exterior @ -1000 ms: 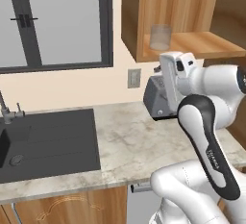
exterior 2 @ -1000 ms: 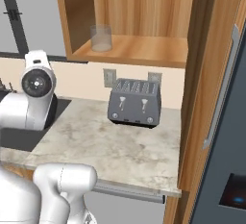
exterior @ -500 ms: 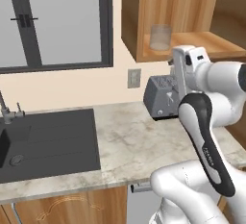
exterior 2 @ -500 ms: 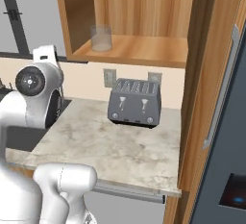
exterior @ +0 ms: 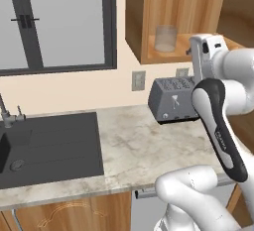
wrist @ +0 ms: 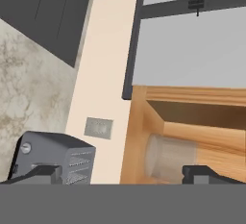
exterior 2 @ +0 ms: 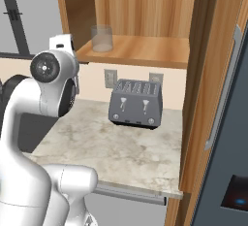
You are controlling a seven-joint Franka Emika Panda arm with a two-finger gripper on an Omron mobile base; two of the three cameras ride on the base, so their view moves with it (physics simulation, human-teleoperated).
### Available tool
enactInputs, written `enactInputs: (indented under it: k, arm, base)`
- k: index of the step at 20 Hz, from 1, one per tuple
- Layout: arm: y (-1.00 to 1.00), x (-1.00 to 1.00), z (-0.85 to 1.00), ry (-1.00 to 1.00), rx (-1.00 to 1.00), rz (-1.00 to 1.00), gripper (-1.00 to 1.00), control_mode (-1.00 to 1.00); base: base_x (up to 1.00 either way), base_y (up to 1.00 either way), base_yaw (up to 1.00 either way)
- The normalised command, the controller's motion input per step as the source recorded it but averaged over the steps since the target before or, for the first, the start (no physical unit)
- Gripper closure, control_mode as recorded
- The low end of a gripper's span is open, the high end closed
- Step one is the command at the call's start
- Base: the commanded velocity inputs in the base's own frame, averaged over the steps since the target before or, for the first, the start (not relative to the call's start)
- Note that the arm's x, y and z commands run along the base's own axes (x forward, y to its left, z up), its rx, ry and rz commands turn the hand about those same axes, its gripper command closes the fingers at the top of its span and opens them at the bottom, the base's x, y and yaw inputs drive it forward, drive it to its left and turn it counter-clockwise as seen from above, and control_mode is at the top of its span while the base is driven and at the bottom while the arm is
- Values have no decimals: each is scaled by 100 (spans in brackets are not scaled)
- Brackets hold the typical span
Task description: There is a bowl on the dining counter. Grab a lemon wedge from the fridge and place it in the bowl. Then get the liquor bottle and glass cup from the cabinet and place them next to the bowl.
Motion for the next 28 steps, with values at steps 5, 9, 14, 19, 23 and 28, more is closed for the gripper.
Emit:
enactInputs:
  k: [5, 9, 14, 19, 23, 28]
  arm:
    - [-30, 6, 5, 0, 0, 0, -100, -100]
    - [-23, 0, 0, 0, 0, 0, -100, -100]
    - [-8, 0, -1, -1, -1, 0, -100, -100]
    - [0, 5, -1, 0, 0, 0, -100, -100]
    - [-1, 22, 0, 0, 0, 1, -100, -100]
    - [0, 38, 11, 0, 0, 5, -100, -100]
  base:
    - [0, 0, 0]
    - [0, 0, 0]
    - [0, 0, 0]
    - [0, 0, 0]
    - [0, 0, 0]
    - [0, 0, 0]
